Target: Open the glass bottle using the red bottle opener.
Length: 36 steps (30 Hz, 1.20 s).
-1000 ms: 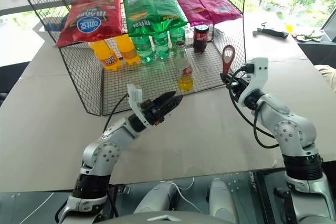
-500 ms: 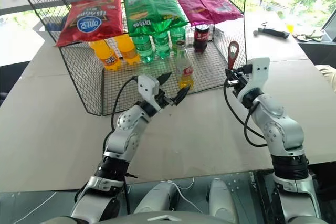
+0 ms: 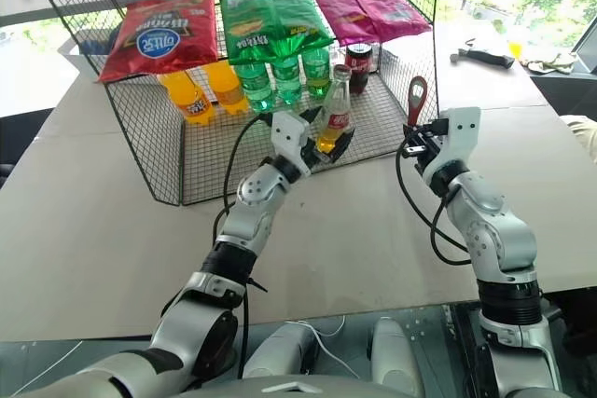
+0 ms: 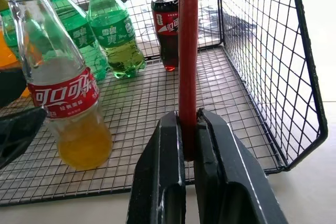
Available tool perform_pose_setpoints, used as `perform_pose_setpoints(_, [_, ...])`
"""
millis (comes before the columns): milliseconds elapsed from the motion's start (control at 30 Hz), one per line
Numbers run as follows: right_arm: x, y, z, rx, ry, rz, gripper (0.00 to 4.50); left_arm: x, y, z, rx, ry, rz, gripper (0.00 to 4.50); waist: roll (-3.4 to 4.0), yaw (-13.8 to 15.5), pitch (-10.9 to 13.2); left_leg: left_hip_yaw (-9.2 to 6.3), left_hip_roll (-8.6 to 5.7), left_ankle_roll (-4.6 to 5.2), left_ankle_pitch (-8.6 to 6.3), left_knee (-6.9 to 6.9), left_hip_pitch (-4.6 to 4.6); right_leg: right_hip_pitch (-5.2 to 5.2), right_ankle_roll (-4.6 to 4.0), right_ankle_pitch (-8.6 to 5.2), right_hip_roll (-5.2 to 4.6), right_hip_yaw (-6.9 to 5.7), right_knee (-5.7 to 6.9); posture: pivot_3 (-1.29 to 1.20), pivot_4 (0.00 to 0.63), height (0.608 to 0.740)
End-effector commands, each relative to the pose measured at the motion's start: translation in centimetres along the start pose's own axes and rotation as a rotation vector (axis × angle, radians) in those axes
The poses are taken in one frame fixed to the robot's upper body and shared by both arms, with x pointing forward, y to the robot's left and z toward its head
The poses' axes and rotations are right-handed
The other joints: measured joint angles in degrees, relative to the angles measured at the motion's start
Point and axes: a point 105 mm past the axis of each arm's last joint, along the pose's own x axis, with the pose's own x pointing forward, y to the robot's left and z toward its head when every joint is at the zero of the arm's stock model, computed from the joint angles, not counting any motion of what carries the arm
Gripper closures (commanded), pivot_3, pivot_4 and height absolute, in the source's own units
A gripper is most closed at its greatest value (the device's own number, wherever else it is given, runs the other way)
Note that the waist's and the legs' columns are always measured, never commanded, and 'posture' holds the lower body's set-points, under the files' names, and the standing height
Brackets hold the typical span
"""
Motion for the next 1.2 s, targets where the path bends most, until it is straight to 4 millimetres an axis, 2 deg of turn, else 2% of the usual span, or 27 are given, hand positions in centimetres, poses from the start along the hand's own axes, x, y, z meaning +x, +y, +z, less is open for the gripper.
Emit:
perform_pose_setpoints(33, [-0.5,0.3,1.9,-0.024,-0.076,0.008,4.5,0.1,0.5,1.0,0.039,-0.045,0.02,0.05,0.0,0.0,0.0,0.0,0.0,0.0,0.0,0.0,-0.01,-0.01,0.0,0.0,0.0,0.0,0.0,0.0,0.15,0.74])
perform_pose_setpoints(233, [-0.8,0.3,1.5,-0.024,-0.073,0.002,4.5,-0.2,1.5,0.8,0.101,-0.04,0.088,0.05,0.0,0.1,0.0,-0.01,0.0,0.0,0.0,0.01,-0.04,-0.04,0.0,0.0,0.0,0.0,0.03,0.0,0.15,0.74])
perform_pose_setpoints(400, [-1.0,0.4,1.4,-0.021,-0.078,-0.006,4.5,0.9,2.3,0.3,0.121,-0.014,0.154,0.05,0.0,0.1,0.0,0.0,-0.03,0.0,0.01,0.06,-0.04,-0.04,0.01,0.01,0.0,0.0,0.06,0.0,0.15,0.74])
perform_pose_setpoints(833, [-1.6,0.7,0.9,-0.047,-0.064,-0.009,4.5,3.7,1.8,-1.1,0.052,0.054,0.131,0.05,-0.02,0.0,0.0,0.01,-0.06,0.0,0.01,0.1,-0.07,-0.06,0.04,0.02,0.0,-0.01,0.09,0.0,0.15,0.74])
perform_pose_setpoints(933, [-1.6,0.6,0.9,-0.054,-0.063,-0.012,4.5,3.8,1.9,-1.1,0.05,0.048,0.135,0.74,-0.02,-0.1,0.0,0.02,-0.06,0.0,0.01,0.09,-0.08,-0.08,0.04,0.02,0.0,0.0,0.1,0.0,0.15,0.74])
perform_pose_setpoints(1000, [-1.7,0.5,0.9,-0.059,-0.063,-0.014,4.5,3.7,2.0,-1.0,0.06,0.04,0.139,1.65,-0.02,-0.1,0.0,0.01,-0.05,0.0,0.01,0.09,-0.07,-0.08,0.04,0.02,0.0,0.01,0.1,0.0,0.15,0.74])
perform_pose_setpoints(1200, [-1.7,0.6,1.0,-0.072,-0.064,-0.009,4.5,2.5,0.9,-0.5,0.042,-0.002,0.033,1.69,-0.02,-0.4,0.0,0.02,-0.05,0.0,0.01,0.09,-0.09,-0.1,0.04,0.02,0.0,0.02,0.1,0.0,0.15,0.74])
